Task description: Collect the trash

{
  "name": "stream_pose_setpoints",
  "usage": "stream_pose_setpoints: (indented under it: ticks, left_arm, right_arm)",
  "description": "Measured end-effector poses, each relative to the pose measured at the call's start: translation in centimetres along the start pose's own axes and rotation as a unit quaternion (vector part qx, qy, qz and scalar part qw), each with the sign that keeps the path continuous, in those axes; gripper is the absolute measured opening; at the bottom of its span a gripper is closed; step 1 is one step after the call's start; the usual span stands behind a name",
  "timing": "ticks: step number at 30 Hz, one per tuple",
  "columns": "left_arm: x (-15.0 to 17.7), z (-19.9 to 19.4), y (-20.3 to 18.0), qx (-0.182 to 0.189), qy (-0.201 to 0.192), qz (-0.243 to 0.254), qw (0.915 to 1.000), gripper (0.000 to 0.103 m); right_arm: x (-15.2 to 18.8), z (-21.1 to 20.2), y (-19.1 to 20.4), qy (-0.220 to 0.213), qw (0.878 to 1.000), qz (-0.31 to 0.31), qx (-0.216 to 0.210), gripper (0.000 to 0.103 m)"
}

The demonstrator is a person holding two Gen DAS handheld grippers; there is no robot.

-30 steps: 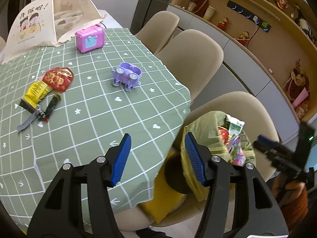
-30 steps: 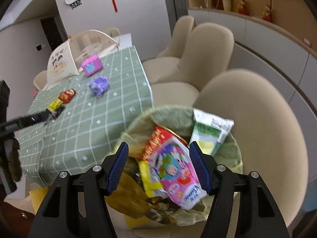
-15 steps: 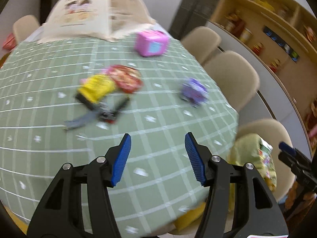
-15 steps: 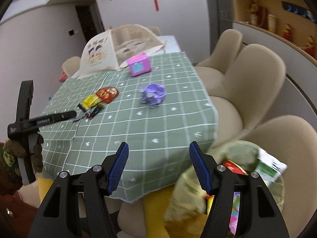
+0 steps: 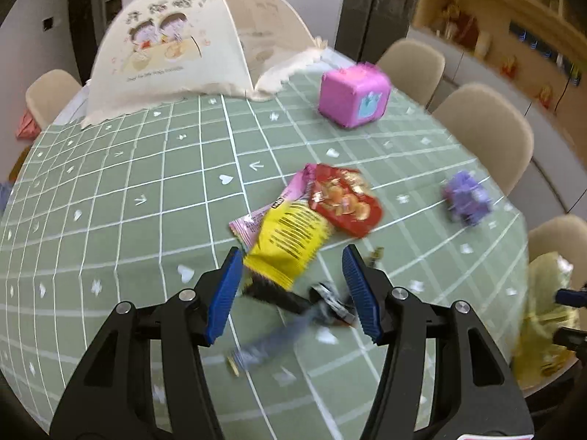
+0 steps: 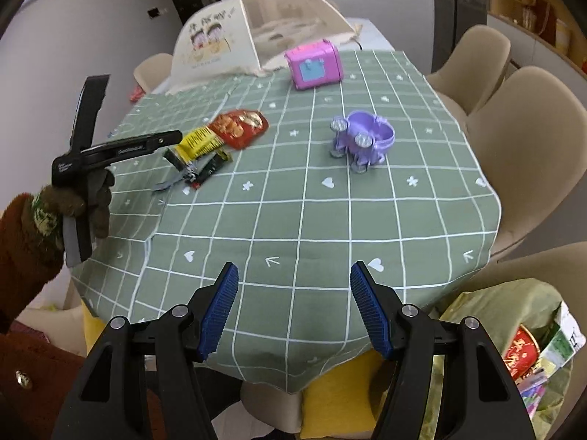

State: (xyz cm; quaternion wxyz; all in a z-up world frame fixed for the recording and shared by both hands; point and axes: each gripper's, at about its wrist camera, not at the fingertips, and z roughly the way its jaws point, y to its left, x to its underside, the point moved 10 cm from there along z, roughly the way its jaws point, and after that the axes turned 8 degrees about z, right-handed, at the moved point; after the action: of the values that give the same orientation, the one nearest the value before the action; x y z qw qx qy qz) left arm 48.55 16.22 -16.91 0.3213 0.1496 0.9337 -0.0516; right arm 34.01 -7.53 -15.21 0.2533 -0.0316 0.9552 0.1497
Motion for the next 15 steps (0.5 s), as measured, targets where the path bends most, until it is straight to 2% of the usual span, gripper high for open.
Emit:
stream_pose_setpoints:
  ticks: [2,4,5,7,8,12,15]
  left_arm:
    - [0.2,2.0,0.2,-0.001,0.021,0.002,0.9998,0.054]
    - [0.5,3.3,0.4,-0.001,0.038,-0.002,0.9993,0.052]
    - [0.7,3.7,0.6,0.000,0.046,-0.009,0.9989,0.037]
    - [1.1,3.6,0.8,0.010,0.053,-0.021,0.9983,0.013]
    - [1.3,3.1,1.0,0.021,0.053,-0.033,0.9978,0.006]
    - [1.7,-0.4,2.3,0.049,0.029,-0.075,0.9956,0.004]
    - [2.3,-3.0,4.1,0.044,0.014,-0.095,0.9944,0.003]
  right_arm:
    - [-0.3,0.9,-0.2,0.003,1.000,0.006,0.024,0.060]
    - [-0.6,1.5,-0.2,0.003,1.000,0.010,0.030,0.060]
    - [-1.0,1.8,-0.2,0.001,0.999,0.013,0.029,0.060]
    - [-1.9,2.1,0.4,-0.010,1.000,0.016,0.015,0.060]
    - [-2.6,2.3,0.8,-0.022,1.000,0.017,0.012,0.060]
    - [-5.0,3.8,2.4,-0.045,0.999,-0.003,0.015,0.060]
    - [-6.3,5.8,4.3,-0.036,0.999,-0.030,0.004,0.060]
